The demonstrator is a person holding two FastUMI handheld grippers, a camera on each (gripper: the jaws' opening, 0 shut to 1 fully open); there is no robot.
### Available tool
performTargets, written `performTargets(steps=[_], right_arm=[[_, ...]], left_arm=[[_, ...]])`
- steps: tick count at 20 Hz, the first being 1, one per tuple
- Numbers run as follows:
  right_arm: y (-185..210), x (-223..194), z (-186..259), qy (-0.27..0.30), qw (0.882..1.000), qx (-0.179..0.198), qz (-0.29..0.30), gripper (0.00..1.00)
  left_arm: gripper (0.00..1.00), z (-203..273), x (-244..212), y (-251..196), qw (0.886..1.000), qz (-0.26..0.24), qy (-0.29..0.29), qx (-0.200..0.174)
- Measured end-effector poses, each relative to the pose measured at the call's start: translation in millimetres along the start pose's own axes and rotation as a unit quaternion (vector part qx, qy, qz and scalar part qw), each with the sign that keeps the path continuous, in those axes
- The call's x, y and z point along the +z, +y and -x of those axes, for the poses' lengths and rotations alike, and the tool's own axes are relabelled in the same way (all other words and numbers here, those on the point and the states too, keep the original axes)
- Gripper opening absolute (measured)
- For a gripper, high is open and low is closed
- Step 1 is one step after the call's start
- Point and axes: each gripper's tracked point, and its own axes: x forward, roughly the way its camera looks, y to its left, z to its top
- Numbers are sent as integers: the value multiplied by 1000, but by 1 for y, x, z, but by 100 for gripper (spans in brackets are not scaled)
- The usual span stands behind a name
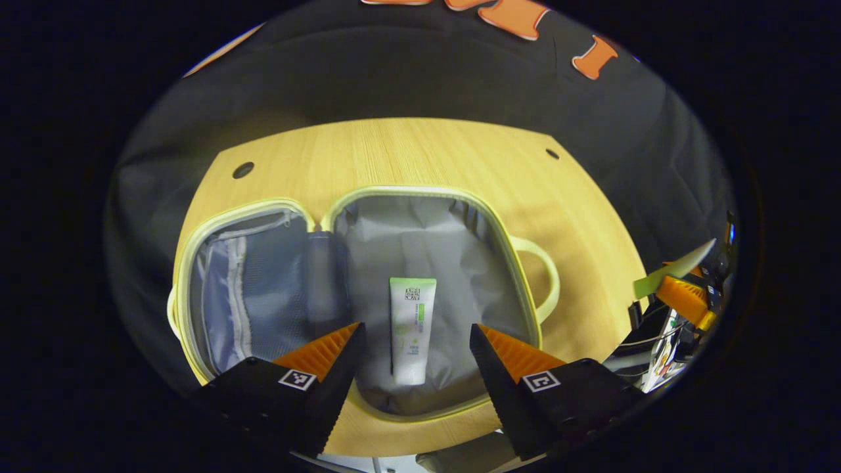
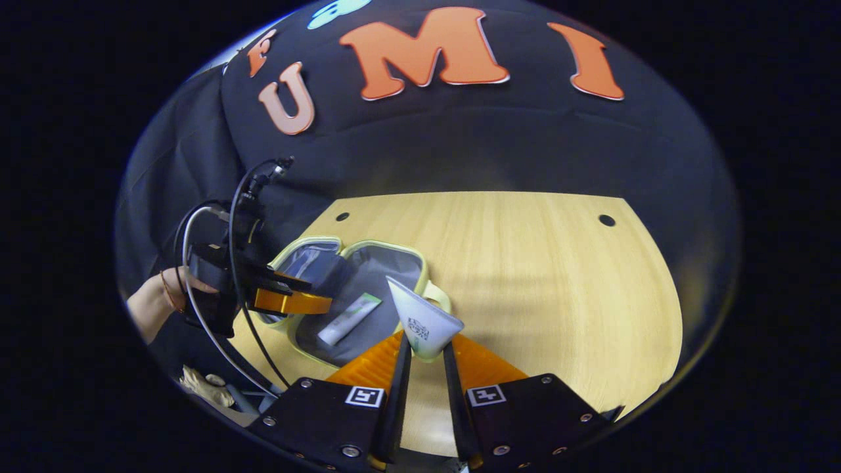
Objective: First open the suitcase, pack the skin care products into it, and then close the suitcase.
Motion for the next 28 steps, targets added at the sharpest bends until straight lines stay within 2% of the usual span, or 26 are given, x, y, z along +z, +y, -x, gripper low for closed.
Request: performTargets(steps=[3, 8, 12, 18, 25, 27, 28], right_arm=[[32, 12, -22, 29, 998, 47, -3, 33], [68, 4, -68, 103, 992, 77, -4, 32], [81, -25, -110, 172, 983, 67, -6, 32], [85, -78, -151, 265, 963, 36, -25, 33], [75, -96, -168, 279, 960, -19, -26, 33], [78, -89, -166, 262, 964, -19, -27, 37], [81, -85, -161, 255, 966, -17, -28, 50]], left_arm=[[98, 42, 4, 20, 998, 19, -52, 10], [98, 120, 6, 63, 991, 50, -112, 45], [98, 174, 1, 73, 986, 72, -126, 81], [98, 267, -12, 117, 981, 115, -115, 103], [98, 289, -17, 125, 980, 132, -106, 103], [98, 288, -15, 126, 980, 133, -108, 103], [98, 283, -16, 128, 980, 134, -109, 103]])
